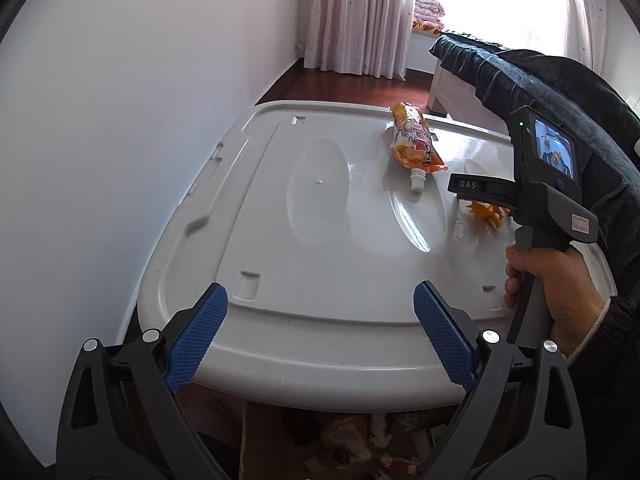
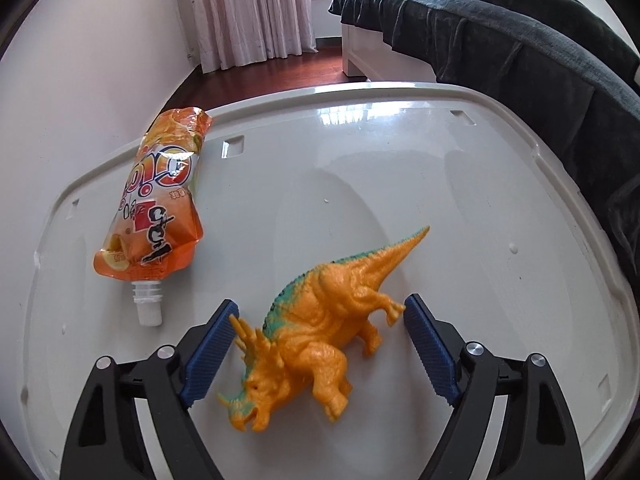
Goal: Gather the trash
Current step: 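Reach the right tool to the orange dinosaur toy and grasp it, then grasp the orange juice pouch with the left tool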
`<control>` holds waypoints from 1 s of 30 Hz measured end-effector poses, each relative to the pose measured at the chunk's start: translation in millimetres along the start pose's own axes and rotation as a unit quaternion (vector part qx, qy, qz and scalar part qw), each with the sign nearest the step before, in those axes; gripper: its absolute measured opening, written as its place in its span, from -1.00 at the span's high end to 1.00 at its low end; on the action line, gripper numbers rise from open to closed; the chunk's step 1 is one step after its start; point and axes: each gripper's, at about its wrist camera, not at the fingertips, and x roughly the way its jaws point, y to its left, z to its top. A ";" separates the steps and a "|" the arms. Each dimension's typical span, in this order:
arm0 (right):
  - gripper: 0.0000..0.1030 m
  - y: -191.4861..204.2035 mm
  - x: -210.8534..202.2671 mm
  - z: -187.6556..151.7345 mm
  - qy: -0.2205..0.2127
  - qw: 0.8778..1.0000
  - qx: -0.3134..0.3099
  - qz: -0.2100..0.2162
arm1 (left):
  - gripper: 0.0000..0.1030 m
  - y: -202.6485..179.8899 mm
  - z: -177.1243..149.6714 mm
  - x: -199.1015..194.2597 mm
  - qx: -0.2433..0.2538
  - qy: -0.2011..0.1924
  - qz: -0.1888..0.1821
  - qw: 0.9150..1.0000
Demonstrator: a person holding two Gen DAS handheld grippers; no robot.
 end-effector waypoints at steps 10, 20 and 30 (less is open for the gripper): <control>-0.21 -10.7 -5.2 -2.8 0.013 0.999 -0.014 0.032 | -0.78 -5.1 1.0 -0.1 0.004 -0.001 -0.002 1.000; -0.21 -100.1 -31.0 -23.9 0.028 0.992 -0.121 0.034 | -0.78 -20.2 -6.1 16.9 0.017 0.016 -0.014 1.000; -0.22 -118.4 -37.1 -33.1 0.002 0.979 -0.180 0.093 | -0.78 -71.2 71.7 77.3 0.026 0.016 -0.046 0.998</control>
